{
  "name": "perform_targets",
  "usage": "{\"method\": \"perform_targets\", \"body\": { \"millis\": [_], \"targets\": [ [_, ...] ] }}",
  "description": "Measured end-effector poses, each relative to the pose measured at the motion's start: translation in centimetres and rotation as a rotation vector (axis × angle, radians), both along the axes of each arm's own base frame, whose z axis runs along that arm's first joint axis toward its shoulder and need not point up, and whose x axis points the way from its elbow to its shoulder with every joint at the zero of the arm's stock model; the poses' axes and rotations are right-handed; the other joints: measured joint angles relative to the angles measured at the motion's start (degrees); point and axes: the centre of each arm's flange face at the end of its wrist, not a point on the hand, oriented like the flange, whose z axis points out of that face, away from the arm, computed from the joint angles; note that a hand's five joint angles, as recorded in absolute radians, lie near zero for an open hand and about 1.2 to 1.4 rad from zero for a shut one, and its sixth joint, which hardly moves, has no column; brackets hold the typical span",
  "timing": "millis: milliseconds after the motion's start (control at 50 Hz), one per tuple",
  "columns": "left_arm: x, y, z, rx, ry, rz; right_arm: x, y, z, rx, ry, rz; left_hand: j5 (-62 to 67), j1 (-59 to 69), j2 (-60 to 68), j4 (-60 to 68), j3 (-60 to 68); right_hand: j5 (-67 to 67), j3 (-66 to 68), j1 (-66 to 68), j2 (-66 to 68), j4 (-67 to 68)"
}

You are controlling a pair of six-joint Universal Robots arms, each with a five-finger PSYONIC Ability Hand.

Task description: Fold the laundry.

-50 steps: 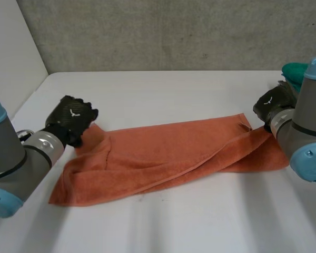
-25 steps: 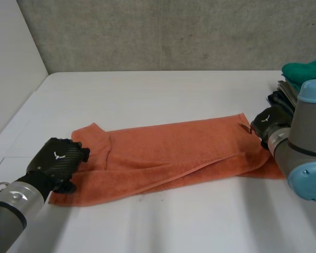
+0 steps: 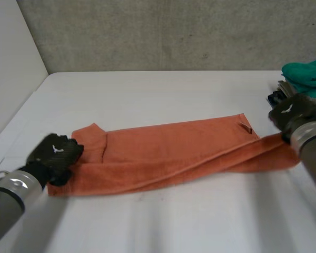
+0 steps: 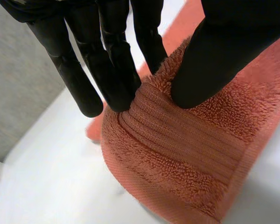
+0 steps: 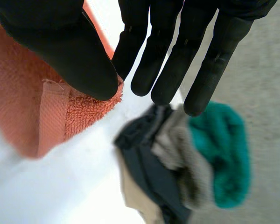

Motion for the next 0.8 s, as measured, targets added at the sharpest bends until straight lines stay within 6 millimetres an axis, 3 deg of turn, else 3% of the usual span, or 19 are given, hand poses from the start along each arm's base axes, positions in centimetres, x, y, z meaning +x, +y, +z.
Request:
{"method": "perform_targets", "body": {
  "millis": [60,80,140,220,280,340,400,520,580,600,640,680,740,800],
  "targets": [
    [0.1,1.3,3.7,-0.047,0.012,0.007,-0.9,1.4,3.4,-0.032,0.037,0.002,0.0,0.0,0.02,0.0,0.0,0.0,0.0,0.0,0.0,0.0],
    [0.1,1.3,3.7,-0.047,0.012,0.007,-0.9,1.4,3.4,-0.032,0.037,0.002,0.0,0.0,0.02,0.0,0.0,0.0,0.0,0.0,0.0,0.0],
    [0.3,3.0,8.7,-0.133,0.057,0.022,-1.6,3.2,7.3,-0.081,0.073,0.013,0.0,0.0,0.19,0.03,0.15,0.0,0.0,0.0,0.0,0.0],
    [0.6,4.6,13.1,-0.214,0.134,0.043,-2.1,5.1,11.1,-0.151,0.086,0.029,0.0,0.0,0.42,0.03,0.36,0.0,0.0,0.0,0.0,0.0],
    [0.7,4.8,14.6,-0.237,0.168,0.056,-2.2,5.5,12.3,-0.178,0.083,0.034,0.0,0.0,0.43,0.03,0.36,0.0,0.0,0.0,0.0,0.01],
    [0.8,4.3,14.9,-0.223,0.182,0.074,-2.2,5.3,12.5,-0.178,0.081,0.036,0.0,0.0,0.49,0.03,0.36,0.0,0.0,0.0,0.0,0.01],
    [0.7,2.9,13.6,-0.159,0.175,0.091,-2.1,4.2,11.2,-0.136,0.087,0.036,0.0,0.0,0.54,0.04,0.36,0.03,0.0,0.0,0.0,0.01],
    [-0.1,-1.8,8.4,0.042,0.134,0.11,-1.3,0.1,5.8,0.015,0.111,0.021,0.0,0.0,0.61,0.05,0.36,0.16,0.0,0.0,0.0,0.01],
    [-0.3,-3.2,7.2,0.074,0.124,0.115,-1.1,-1.1,4.6,0.031,0.112,0.01,0.0,0.0,0.61,0.05,0.36,0.16,0.0,0.0,0.0,0.01],
    [-0.8,-5.2,5.9,0.093,0.112,0.121,-0.6,-3.0,3.4,0.021,0.11,-0.01,0.0,0.0,0.61,0.05,0.37,0.16,0.0,0.0,0.0,0.01],
    [-1.4,-6.7,5.5,0.08,0.106,0.122,-0.3,-4.1,3.0,-0.001,0.106,-0.022,0.0,0.0,0.61,0.05,0.37,0.16,0.0,0.0,0.0,0.01],
    [-2.0,-8.1,5.8,0.044,0.108,0.118,0.1,-5.3,3.0,-0.044,0.097,-0.033,0.0,0.0,0.68,0.06,0.37,0.16,0.03,0.0,0.0,0.01],
    [-3.7,-10.5,8.3,-0.086,0.134,0.098,1.6,-8.2,5.0,-0.229,0.046,-0.046,0.0,0.0,0.77,0.06,0.37,0.16,0.22,0.0,0.0,0.02],
    [-5.3,-12.5,13.8,-0.309,0.205,0.07,3.1,-10.5,9.2,-0.497,-0.045,-0.046,0.0,0.0,0.78,0.08,0.37,0.16,0.22,0.0,0.0,0.02]
  ]
}}
